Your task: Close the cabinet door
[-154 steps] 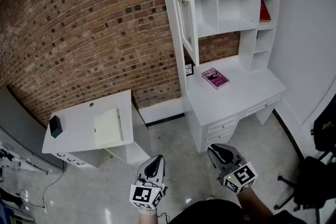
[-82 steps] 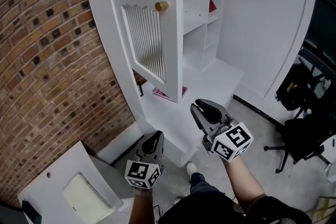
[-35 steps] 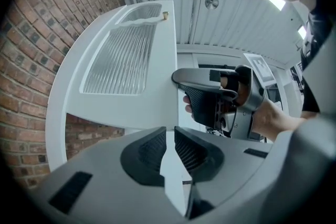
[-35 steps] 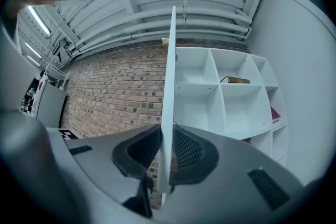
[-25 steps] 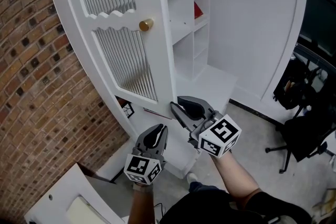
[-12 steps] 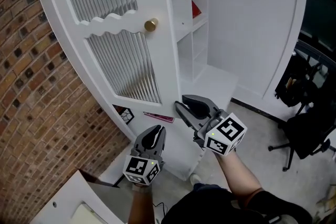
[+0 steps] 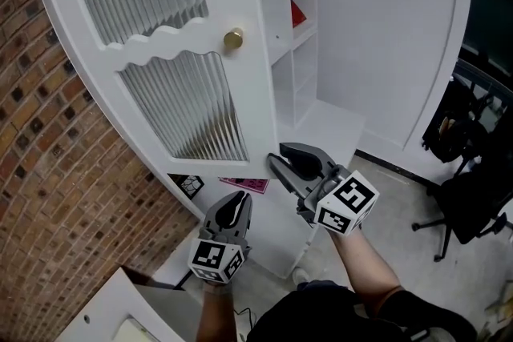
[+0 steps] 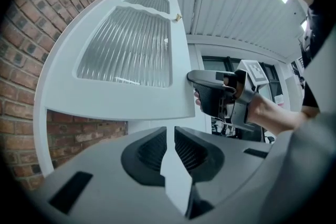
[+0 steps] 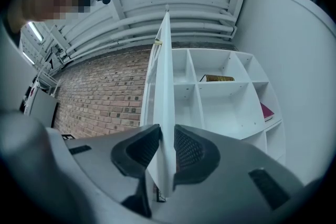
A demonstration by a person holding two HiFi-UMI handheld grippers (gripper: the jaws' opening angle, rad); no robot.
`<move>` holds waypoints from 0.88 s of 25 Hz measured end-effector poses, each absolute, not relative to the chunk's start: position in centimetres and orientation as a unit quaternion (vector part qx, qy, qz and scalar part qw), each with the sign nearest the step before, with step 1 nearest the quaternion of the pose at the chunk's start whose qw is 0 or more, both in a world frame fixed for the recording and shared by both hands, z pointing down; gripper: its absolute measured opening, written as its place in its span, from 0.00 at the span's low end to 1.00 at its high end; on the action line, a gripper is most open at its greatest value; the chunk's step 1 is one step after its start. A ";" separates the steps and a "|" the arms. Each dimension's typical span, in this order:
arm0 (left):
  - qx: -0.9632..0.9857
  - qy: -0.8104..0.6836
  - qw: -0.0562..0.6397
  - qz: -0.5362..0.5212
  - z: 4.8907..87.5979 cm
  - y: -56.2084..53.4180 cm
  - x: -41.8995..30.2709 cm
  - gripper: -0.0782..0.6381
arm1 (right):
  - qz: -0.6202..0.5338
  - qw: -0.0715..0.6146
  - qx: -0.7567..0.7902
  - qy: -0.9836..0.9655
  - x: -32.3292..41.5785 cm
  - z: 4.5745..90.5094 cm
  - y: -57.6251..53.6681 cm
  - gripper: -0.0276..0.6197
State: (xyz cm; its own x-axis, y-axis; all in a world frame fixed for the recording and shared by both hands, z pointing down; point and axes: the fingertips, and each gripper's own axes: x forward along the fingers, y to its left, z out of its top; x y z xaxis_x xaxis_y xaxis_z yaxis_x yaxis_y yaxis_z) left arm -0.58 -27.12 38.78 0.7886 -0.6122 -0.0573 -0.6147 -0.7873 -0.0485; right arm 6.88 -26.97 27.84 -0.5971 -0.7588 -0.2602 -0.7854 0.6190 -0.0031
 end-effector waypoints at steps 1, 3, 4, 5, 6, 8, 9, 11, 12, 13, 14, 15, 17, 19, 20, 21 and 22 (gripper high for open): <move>-0.945 0.326 0.032 0.019 38.8 -27.4 -0.5 0.17 | 0.055 0.119 -0.431 0.893 7.0 27.8 -27.3 0.19; -0.944 0.328 0.030 0.017 38.8 -28.0 -0.2 0.17 | 0.053 0.122 -0.427 0.894 7.3 27.8 -28.0 0.19; -0.944 0.329 0.030 0.016 38.8 -28.3 -0.1 0.17 | 0.053 0.123 -0.425 0.895 7.5 27.8 -28.4 0.19; -0.943 0.331 0.030 0.016 38.9 -28.5 0.0 0.17 | 0.053 0.125 -0.424 0.896 7.6 27.8 -28.7 0.19; -0.942 0.333 0.030 0.015 38.9 -28.8 0.1 0.17 | 0.052 0.126 -0.422 0.896 7.8 27.8 -29.1 0.19; -0.941 0.338 0.031 0.013 38.9 -29.5 0.4 0.17 | 0.052 0.128 -0.418 0.898 8.1 27.8 -29.8 0.19; -0.940 0.340 0.031 0.012 38.9 -29.9 0.5 0.17 | 0.051 0.130 -0.415 0.899 8.3 27.8 -30.2 0.19; -0.938 0.346 0.032 0.011 38.8 -30.5 0.7 0.17 | 0.049 0.133 -0.411 0.900 8.7 27.8 -31.0 0.19; -0.936 0.349 0.031 0.010 38.7 -30.8 0.7 0.17 | 0.047 0.134 -0.410 0.901 8.8 27.7 -31.4 0.19; -0.935 0.352 0.031 0.010 38.6 -31.1 0.7 0.17 | 0.046 0.136 -0.408 0.902 8.9 27.7 -31.7 0.19; -0.934 0.355 0.031 0.010 38.7 -31.4 0.8 0.17 | 0.045 0.137 -0.407 0.902 9.0 27.7 -32.1 0.19; -0.934 0.357 0.032 0.009 38.7 -31.7 0.8 0.17 | 0.044 0.138 -0.405 0.903 9.1 27.7 -32.5 0.20; -0.932 0.362 0.033 0.008 38.7 -32.5 0.9 0.17 | 0.043 0.140 -0.402 0.904 9.3 27.7 -33.4 0.20; -0.930 0.367 0.034 0.007 38.6 -33.2 0.8 0.17 | 0.042 0.143 -0.399 0.905 9.5 27.6 -34.3 0.20; -0.929 0.369 0.035 0.008 38.6 -33.5 0.8 0.17 | 0.041 0.145 -0.398 0.905 9.5 27.6 -34.7 0.20; -0.928 0.372 0.035 0.008 38.6 -33.9 0.7 0.17 | 0.040 0.146 -0.398 0.905 9.5 27.6 -35.2 0.21; -0.926 0.375 0.034 0.009 38.6 -34.3 0.5 0.17 | 0.039 0.148 -0.397 0.905 9.5 27.6 -35.7 0.21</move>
State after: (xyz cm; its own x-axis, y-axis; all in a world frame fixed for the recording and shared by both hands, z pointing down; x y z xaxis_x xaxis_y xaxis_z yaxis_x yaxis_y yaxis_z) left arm 0.51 -34.28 38.60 0.7186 -0.6942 -0.0417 -0.6954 -0.7164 -0.0573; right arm 9.53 -35.71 27.57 -0.6404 -0.7075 -0.2989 -0.7308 0.6810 -0.0462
